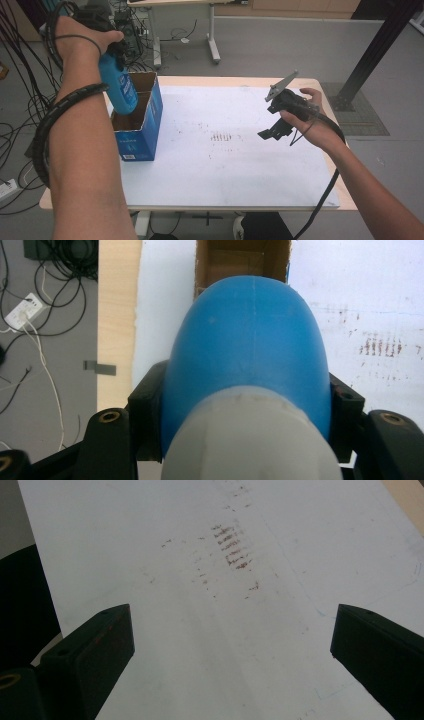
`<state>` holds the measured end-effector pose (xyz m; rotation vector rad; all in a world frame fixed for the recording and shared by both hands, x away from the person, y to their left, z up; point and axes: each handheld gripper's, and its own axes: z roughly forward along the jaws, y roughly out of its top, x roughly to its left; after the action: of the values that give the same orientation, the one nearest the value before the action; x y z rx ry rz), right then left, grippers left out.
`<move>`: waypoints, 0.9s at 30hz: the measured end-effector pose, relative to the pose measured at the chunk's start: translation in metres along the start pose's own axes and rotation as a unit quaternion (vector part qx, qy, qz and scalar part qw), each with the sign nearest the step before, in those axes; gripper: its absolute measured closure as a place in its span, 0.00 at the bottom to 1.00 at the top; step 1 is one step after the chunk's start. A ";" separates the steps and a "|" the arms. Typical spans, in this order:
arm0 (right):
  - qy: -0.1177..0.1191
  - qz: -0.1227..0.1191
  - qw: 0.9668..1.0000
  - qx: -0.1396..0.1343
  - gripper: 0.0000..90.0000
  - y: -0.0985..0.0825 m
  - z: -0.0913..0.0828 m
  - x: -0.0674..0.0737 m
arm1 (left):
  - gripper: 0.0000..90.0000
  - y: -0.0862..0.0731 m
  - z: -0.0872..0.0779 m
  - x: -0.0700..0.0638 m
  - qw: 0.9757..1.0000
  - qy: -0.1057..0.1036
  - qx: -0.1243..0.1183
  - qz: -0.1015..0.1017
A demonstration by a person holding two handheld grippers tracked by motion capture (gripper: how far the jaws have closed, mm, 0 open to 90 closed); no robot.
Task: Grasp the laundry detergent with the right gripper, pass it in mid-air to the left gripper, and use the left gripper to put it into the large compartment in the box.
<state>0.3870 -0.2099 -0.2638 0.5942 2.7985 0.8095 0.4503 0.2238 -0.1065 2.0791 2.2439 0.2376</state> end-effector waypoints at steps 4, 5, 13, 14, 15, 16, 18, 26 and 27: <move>0.003 -0.003 1.000 0.002 0.04 0.000 0.001 0.002 | 0.41 -0.001 0.011 0.001 1.000 -0.001 0.002 0.000; 0.003 -0.004 1.000 0.003 0.04 0.001 0.001 0.002 | 0.41 -0.001 0.013 0.001 1.000 -0.002 0.004 0.000; 0.002 -0.005 1.000 0.007 0.04 0.001 0.001 0.002 | 0.41 -0.002 0.029 0.001 1.000 -0.008 0.007 0.005; 0.002 -0.005 1.000 0.008 0.04 0.001 0.001 0.002 | 0.41 -0.002 0.030 0.000 1.000 -0.008 0.006 0.006; 0.001 -0.005 1.000 0.008 0.04 0.001 0.002 0.002 | 0.41 -0.002 0.032 0.000 1.000 -0.007 0.005 0.006; 0.001 -0.006 1.000 0.009 0.04 0.001 0.002 0.002 | 0.41 -0.002 0.034 0.000 1.000 -0.007 0.007 0.006; -0.002 -0.005 1.000 0.011 0.04 0.000 0.002 0.002 | 0.41 -0.002 0.037 -0.001 1.000 -0.006 0.006 0.007; 0.000 -0.005 1.000 0.015 0.04 -0.002 0.004 0.003 | 0.41 -0.005 0.052 -0.001 1.000 -0.005 0.007 0.005; 0.001 -0.004 1.000 0.015 0.04 -0.003 0.004 0.003 | 0.41 -0.005 0.055 0.000 1.000 -0.005 0.009 0.005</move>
<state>0.3843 -0.2087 -0.2689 0.5869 2.8174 0.7670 0.4542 0.2266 -0.1615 2.0965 2.2396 0.2080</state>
